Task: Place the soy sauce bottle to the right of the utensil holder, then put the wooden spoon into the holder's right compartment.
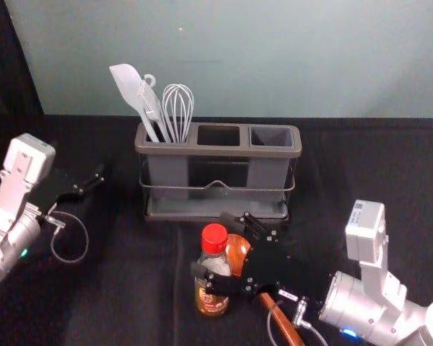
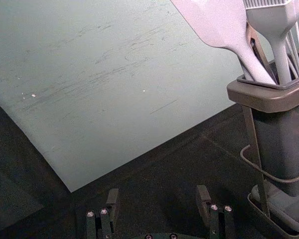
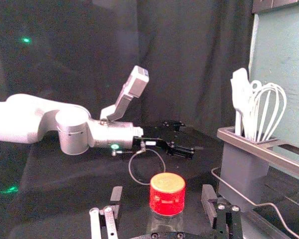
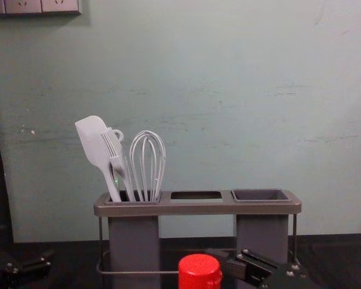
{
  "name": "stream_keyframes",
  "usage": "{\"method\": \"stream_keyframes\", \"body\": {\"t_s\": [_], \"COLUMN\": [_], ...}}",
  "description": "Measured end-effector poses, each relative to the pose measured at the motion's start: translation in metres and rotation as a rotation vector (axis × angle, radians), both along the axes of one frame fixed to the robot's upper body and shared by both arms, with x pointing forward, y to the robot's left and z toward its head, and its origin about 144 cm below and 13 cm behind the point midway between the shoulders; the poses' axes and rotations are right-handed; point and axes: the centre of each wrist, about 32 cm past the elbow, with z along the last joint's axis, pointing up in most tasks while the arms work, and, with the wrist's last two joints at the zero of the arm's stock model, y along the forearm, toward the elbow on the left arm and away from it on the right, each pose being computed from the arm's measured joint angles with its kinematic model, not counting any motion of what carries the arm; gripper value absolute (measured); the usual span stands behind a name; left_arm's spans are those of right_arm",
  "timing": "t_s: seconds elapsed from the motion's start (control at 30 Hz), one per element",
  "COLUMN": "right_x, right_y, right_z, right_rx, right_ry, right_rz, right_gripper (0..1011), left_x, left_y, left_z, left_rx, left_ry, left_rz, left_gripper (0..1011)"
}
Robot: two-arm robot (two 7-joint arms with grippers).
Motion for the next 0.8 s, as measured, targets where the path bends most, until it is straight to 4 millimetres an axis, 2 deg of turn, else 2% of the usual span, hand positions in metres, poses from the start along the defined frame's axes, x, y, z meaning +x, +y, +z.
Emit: {"method": "stream_keyframes", "body": {"t_s": [0.3,0.8], "right_x": [0.0016,0.0006], "right_y": [0.002,0.0026], "right_z": [0.0056,0.0018], "right_rx": [0.007,0.033], "right_ry": [0.008,0.023], "right_rz": [-0.012,-0.016], "right_gripper": [1004,985], "left_x": [0.0,0.0], "left_y": [0.0,0.0], "left_z": [0.0,0.0], "left_rx": [0.0,0.0], "left_ry": [0.0,0.0], "left_rz": [0.0,0.0], "left_gripper": [1000,1000]}}
